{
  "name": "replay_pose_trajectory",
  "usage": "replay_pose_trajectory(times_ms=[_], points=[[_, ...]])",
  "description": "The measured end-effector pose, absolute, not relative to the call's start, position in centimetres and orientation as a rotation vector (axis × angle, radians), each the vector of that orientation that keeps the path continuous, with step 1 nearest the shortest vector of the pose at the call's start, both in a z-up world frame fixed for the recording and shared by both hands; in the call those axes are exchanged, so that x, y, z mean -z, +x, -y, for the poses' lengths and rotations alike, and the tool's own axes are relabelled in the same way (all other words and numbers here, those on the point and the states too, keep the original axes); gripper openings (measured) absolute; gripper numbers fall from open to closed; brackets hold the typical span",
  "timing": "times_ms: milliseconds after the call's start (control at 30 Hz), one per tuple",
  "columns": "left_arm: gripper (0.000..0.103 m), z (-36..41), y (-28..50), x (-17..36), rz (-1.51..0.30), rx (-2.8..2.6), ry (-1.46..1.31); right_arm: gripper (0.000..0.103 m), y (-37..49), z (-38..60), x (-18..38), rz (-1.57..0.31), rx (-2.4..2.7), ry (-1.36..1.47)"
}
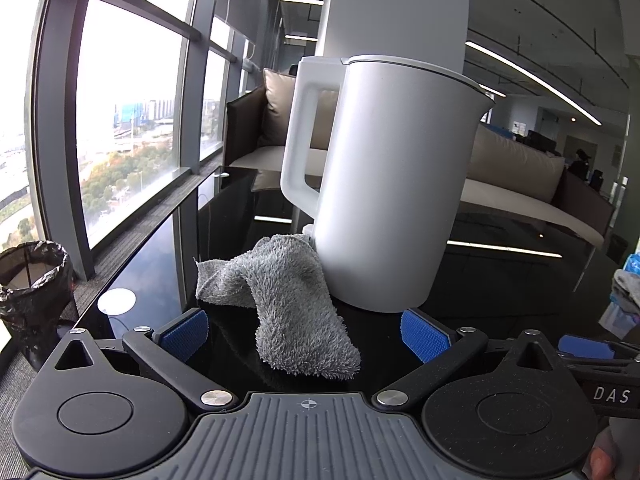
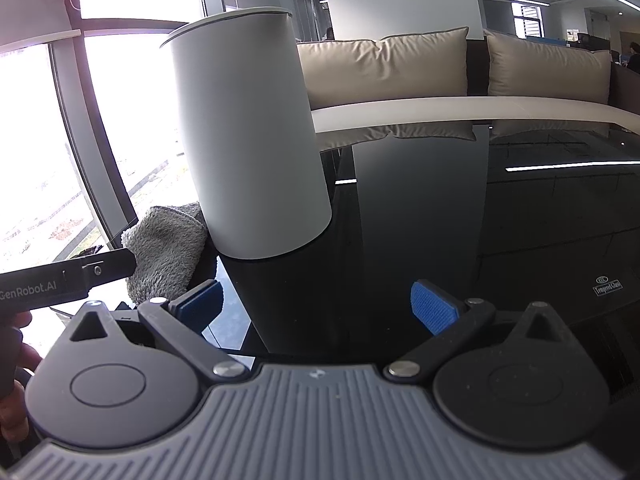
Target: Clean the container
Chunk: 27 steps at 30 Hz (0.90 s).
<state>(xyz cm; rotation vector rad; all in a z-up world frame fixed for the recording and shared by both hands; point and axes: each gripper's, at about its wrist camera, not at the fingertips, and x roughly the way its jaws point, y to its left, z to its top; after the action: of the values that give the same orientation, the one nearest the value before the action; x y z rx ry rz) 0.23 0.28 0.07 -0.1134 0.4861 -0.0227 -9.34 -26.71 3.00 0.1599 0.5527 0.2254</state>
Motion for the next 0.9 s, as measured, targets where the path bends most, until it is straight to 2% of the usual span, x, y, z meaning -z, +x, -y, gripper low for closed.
replay_pose_trajectory(times_ms=[900], points=[[0.102, 0.1, 0.1, -0.1, -0.484, 0.023, -0.105, 0.102, -3.8, 31.0, -5.2, -0.562, -0.242, 0.162]])
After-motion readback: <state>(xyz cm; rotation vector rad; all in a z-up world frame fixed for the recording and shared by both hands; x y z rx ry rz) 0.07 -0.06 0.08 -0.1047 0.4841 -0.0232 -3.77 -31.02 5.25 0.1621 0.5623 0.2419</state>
